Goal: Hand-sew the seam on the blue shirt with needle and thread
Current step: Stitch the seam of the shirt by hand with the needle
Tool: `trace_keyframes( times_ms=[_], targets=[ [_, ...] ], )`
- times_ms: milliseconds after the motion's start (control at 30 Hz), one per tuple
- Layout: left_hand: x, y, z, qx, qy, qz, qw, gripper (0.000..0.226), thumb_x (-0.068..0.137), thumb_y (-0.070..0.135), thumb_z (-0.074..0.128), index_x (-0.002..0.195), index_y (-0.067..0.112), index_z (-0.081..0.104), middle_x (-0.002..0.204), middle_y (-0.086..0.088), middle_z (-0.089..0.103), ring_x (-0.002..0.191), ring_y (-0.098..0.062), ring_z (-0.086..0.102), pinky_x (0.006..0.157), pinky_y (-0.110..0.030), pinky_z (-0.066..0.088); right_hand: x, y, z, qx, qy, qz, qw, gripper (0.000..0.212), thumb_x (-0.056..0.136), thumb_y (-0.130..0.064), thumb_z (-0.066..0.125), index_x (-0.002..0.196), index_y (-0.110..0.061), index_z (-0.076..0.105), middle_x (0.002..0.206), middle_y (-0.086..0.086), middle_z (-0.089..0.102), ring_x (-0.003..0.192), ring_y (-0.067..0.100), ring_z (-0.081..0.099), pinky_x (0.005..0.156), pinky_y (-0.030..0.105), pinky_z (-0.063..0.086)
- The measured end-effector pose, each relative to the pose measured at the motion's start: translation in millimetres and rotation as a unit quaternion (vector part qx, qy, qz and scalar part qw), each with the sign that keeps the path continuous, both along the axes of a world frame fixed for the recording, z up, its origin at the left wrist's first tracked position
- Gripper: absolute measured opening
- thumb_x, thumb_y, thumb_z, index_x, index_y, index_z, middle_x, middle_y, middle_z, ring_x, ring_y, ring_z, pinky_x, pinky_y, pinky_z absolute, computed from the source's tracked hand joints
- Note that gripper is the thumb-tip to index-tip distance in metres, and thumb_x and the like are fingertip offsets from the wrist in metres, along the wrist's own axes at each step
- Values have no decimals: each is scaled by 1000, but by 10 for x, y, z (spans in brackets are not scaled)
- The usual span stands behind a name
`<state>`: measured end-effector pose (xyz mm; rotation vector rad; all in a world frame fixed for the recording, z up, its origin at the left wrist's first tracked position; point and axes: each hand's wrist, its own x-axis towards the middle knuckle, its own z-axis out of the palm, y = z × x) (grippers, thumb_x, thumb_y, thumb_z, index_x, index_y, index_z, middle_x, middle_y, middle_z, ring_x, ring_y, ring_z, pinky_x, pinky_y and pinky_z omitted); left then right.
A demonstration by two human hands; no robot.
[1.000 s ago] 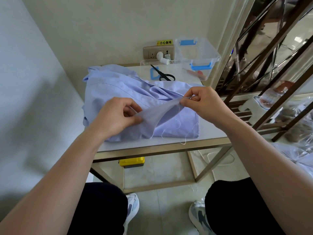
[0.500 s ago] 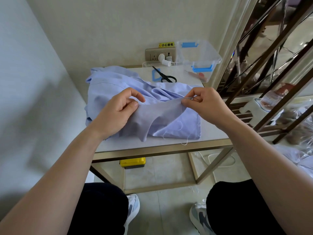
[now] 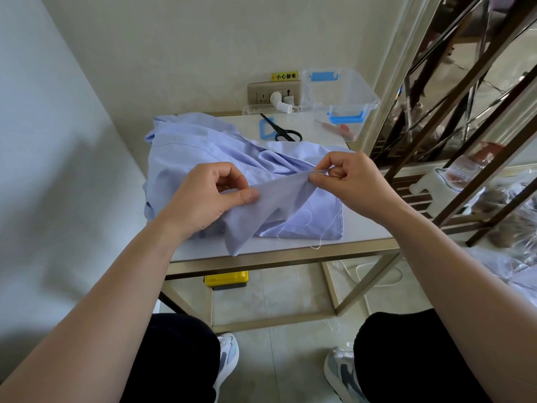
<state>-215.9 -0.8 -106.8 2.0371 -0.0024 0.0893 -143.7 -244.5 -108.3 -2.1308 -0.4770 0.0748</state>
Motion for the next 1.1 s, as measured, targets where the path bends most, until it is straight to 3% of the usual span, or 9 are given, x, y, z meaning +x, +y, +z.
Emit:
trace_keyframes(
  times_ms=[200, 300, 400, 467, 533, 633, 767, 867, 1100],
  targets=[
    [18, -5, 74, -110, 6, 24, 994, 16, 76, 1, 78, 78, 14, 70, 82, -6, 71, 78, -12, 62, 84, -33, 49, -15, -28, 8, 1, 14, 23, 1000, 14, 90, -20, 70, 78, -14, 64, 45, -11, 26, 47, 8, 22, 54, 21, 27],
    [10, -64, 77, -50, 20, -11, 998, 25, 89, -1, 64, 99, 20, 73, 100, -6, 72, 87, -10, 63, 88, -28, 51, -39, -41, 18, 11, 21, 34, 999, 14, 90, -21, 71, 80, -13, 65, 47, -7, 26, 49, 10, 23, 57, 23, 29],
    [21, -150, 49, 40, 10, -9, 999, 29, 93, 5, 51, 91, 24, 72, 93, -3, 73, 91, -19, 65, 84, -33, 52, -72, -45, 32, 11, 29, 47, 998, 13, 89, -22, 71, 79, -15, 66, 47, -8, 27, 47, 8, 23, 53, 20, 27],
    [48, -205, 32, 76, -17, 12, 997, 23, 88, 15, 47, 80, 23, 68, 84, -13, 68, 79, -26, 58, 72, -36, 48, -90, -44, 39, 14, 35, 53, 998, 13, 89, -22, 71, 80, -13, 67, 47, -8, 26, 46, 8, 22, 51, 18, 25],
    [73, -252, 30, 81, -34, 24, 996, 24, 88, 16, 45, 74, 20, 63, 72, -14, 60, 60, -18, 45, 59, -28, 39, -95, -45, 42, 18, 40, 53, 998, 15, 89, -23, 71, 82, -9, 67, 48, -6, 26, 46, 7, 22, 48, 15, 25],
    [98, -290, 51, 25, -47, 9, 999, 22, 84, 26, 50, 70, 15, 63, 62, -5, 49, 58, -12, 36, 55, -23, 31, -81, -63, 45, 35, 54, 47, 997, 16, 90, -22, 70, 82, -8, 66, 49, -4, 27, 46, 9, 22, 47, 15, 25],
    [104, -324, 51, -12, -57, -13, 998, 8, 84, 24, 77, 90, 19, 77, 85, 2, 75, 80, -14, 67, 76, -27, 51, -86, -66, 43, 56, 77, 55, 994, 17, 89, -21, 70, 76, -13, 64, 50, -1, 27, 47, 10, 22, 47, 15, 23],
    [121, -355, 37, -28, -68, -13, 997, 6, 85, 18, 74, 89, 15, 77, 86, 2, 76, 86, -7, 69, 78, -16, 51, -89, -49, 37, 59, 89, 60, 992, 18, 90, -20, 70, 75, -12, 63, 49, -3, 27, 46, 9, 21, 47, 15, 22],
    [187, -360, -40, -27, -68, -18, 997, 15, 91, 18, 68, 82, 7, 71, 75, -4, 67, 71, -4, 54, 69, -16, 43, -36, -29, -24, 83, 115, 54, 989, 21, 90, -21, 69, 71, -19, 62, 46, -9, 25, 46, 11, 18, 49, 25, 15]
  ],
)
